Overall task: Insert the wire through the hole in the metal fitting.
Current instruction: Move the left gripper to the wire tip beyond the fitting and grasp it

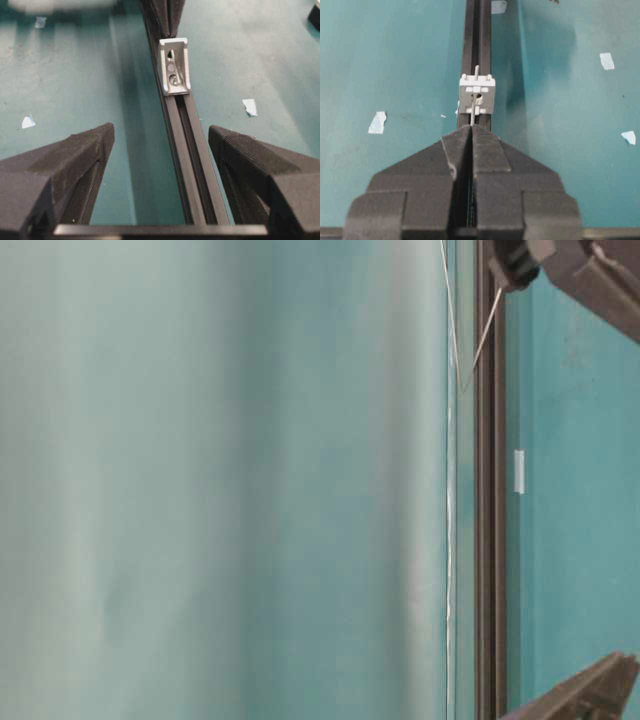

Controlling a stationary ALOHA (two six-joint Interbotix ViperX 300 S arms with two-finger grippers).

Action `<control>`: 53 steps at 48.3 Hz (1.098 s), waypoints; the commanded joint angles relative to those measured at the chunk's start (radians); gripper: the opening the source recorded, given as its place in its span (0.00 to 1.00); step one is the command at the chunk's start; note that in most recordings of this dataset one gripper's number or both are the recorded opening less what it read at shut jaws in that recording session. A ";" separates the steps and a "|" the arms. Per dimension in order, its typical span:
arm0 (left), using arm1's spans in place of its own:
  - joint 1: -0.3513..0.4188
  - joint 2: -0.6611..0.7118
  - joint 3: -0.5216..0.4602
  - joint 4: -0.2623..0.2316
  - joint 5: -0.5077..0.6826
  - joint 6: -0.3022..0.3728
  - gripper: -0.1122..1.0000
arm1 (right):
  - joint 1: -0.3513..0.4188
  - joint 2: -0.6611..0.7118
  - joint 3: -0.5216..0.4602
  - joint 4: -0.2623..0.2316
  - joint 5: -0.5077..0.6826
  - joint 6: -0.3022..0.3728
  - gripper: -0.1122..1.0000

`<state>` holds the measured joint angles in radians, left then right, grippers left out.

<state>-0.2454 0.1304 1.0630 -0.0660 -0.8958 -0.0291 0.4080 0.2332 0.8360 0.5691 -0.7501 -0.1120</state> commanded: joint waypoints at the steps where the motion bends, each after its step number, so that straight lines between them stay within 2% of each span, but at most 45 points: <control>1: 0.005 -0.009 -0.021 0.000 0.006 0.002 0.91 | -0.003 -0.012 -0.020 -0.003 -0.011 -0.002 0.10; 15: 0.006 -0.008 -0.037 0.000 0.009 -0.006 0.91 | -0.003 -0.003 -0.040 -0.003 -0.012 -0.015 0.10; 39: 0.008 -0.006 -0.087 0.000 0.080 -0.011 0.91 | -0.003 0.003 -0.054 -0.003 -0.011 -0.029 0.10; 53: 0.008 0.117 -0.178 0.000 0.080 -0.011 0.91 | -0.005 0.003 -0.052 -0.003 -0.008 -0.029 0.10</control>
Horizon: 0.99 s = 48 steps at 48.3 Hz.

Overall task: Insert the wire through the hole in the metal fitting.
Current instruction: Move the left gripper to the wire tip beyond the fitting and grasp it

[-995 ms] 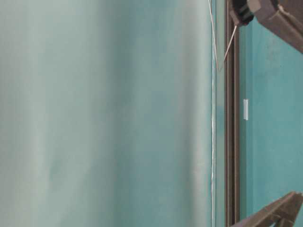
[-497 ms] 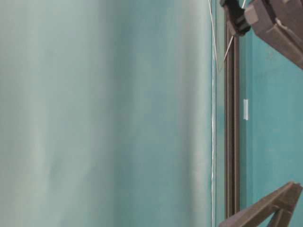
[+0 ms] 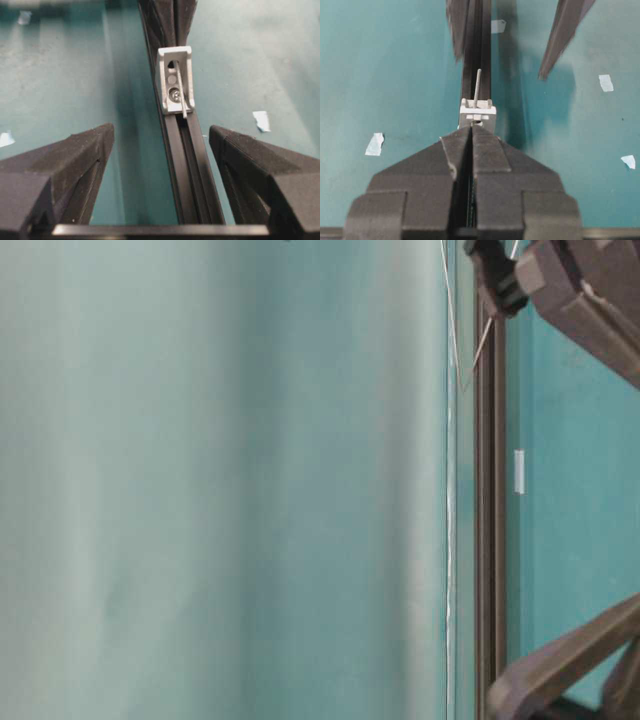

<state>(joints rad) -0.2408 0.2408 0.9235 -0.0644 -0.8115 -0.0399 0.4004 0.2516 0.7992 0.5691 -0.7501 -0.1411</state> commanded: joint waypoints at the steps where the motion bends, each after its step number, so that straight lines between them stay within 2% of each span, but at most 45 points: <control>1: 0.003 0.008 -0.041 -0.002 -0.005 0.000 0.91 | 0.005 -0.015 -0.015 -0.003 -0.008 0.000 0.10; 19: 0.009 -0.006 -0.057 -0.003 -0.003 -0.011 0.91 | 0.005 -0.015 -0.011 -0.003 -0.008 0.000 0.10; 29: 0.012 -0.002 -0.058 -0.002 0.008 -0.058 0.89 | 0.005 -0.015 -0.011 -0.003 -0.008 0.000 0.10; 33: 0.011 -0.003 -0.054 -0.002 0.012 -0.063 0.76 | 0.003 -0.015 -0.011 -0.003 -0.009 0.000 0.10; 43: 0.011 0.002 -0.057 0.003 0.028 -0.063 0.26 | 0.003 -0.015 -0.011 -0.003 -0.008 0.000 0.10; 45: 0.011 0.002 -0.060 0.003 0.031 -0.063 0.22 | 0.003 -0.015 -0.011 -0.003 -0.008 0.000 0.10; 48: 0.011 0.000 -0.060 0.002 0.032 -0.063 0.23 | 0.003 -0.015 -0.011 -0.003 -0.008 0.000 0.10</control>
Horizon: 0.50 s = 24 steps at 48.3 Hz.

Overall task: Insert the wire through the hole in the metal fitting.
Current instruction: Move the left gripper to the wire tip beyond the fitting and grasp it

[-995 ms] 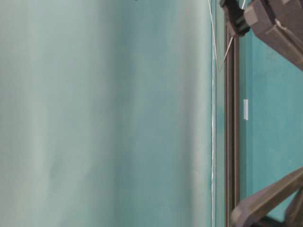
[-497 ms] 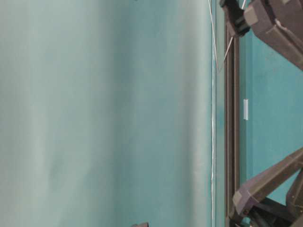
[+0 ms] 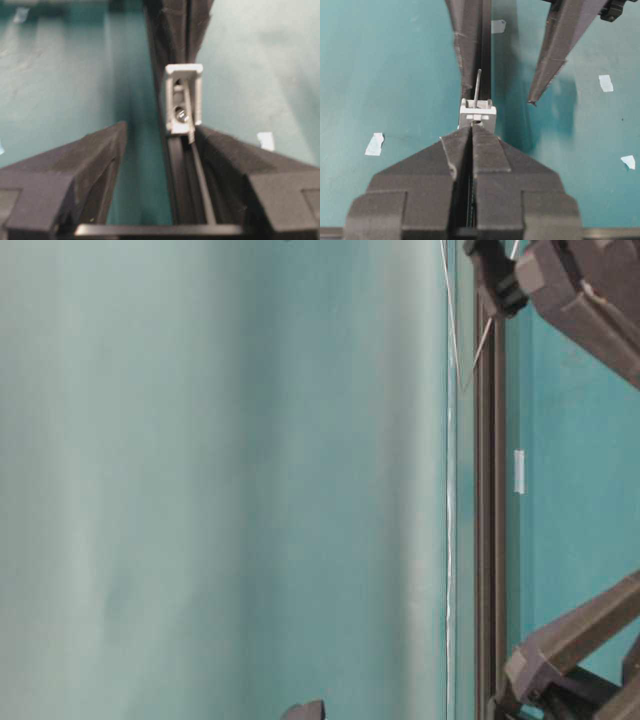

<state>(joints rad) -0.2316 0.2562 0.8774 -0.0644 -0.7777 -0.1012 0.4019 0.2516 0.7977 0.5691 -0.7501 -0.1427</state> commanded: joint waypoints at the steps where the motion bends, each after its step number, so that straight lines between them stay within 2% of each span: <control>1: 0.002 -0.015 -0.014 0.002 -0.002 -0.002 0.23 | 0.002 -0.015 -0.009 -0.003 -0.008 0.002 0.10; 12: 0.002 -0.014 -0.018 0.002 0.018 -0.009 0.23 | 0.002 -0.015 -0.009 -0.003 -0.008 0.002 0.10; 20: 0.002 -0.015 -0.031 0.002 0.040 -0.018 0.19 | 0.002 -0.015 -0.009 -0.003 -0.008 0.002 0.10; 24: 0.002 -0.020 -0.032 0.003 0.038 -0.018 0.14 | 0.002 -0.015 -0.009 -0.003 -0.008 0.002 0.10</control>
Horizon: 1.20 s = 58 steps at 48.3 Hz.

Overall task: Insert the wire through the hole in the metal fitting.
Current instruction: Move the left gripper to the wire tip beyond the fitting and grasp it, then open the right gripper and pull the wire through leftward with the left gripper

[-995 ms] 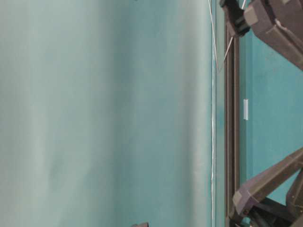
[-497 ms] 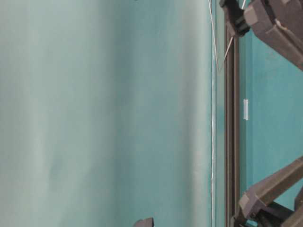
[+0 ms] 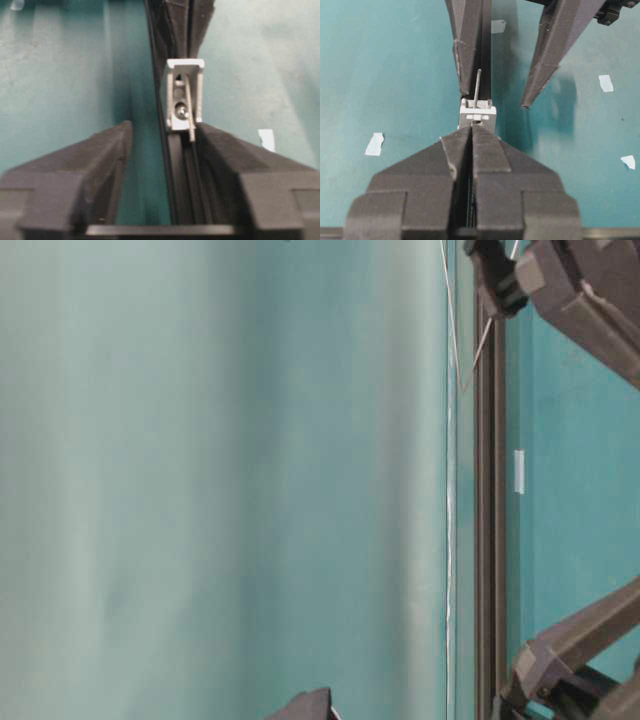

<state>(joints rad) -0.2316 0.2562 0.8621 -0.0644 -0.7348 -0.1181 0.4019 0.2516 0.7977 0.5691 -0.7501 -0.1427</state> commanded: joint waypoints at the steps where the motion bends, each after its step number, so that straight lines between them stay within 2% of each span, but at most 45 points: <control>1: 0.002 -0.020 -0.017 0.002 -0.003 -0.002 0.12 | 0.002 -0.015 -0.009 -0.003 -0.008 0.002 0.10; 10: 0.002 -0.025 -0.012 0.003 -0.003 0.000 0.01 | 0.002 -0.015 -0.009 -0.003 -0.006 0.003 0.10; 26: 0.002 -0.023 -0.021 0.003 0.037 -0.002 0.01 | 0.002 -0.015 -0.015 -0.003 0.038 0.009 0.10; 52: 0.002 -0.025 -0.017 0.002 0.051 -0.002 0.01 | 0.002 -0.029 -0.018 -0.002 0.038 0.021 0.10; 55: 0.000 -0.026 -0.018 0.002 0.060 -0.002 0.01 | 0.002 -0.031 -0.018 -0.003 0.037 0.020 0.15; 58: 0.000 -0.031 -0.018 0.002 0.069 -0.002 0.01 | 0.002 -0.031 -0.018 -0.003 0.043 0.017 0.26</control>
<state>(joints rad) -0.2332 0.2485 0.8498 -0.0614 -0.6796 -0.1181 0.4004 0.2516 0.7931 0.5691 -0.7041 -0.1227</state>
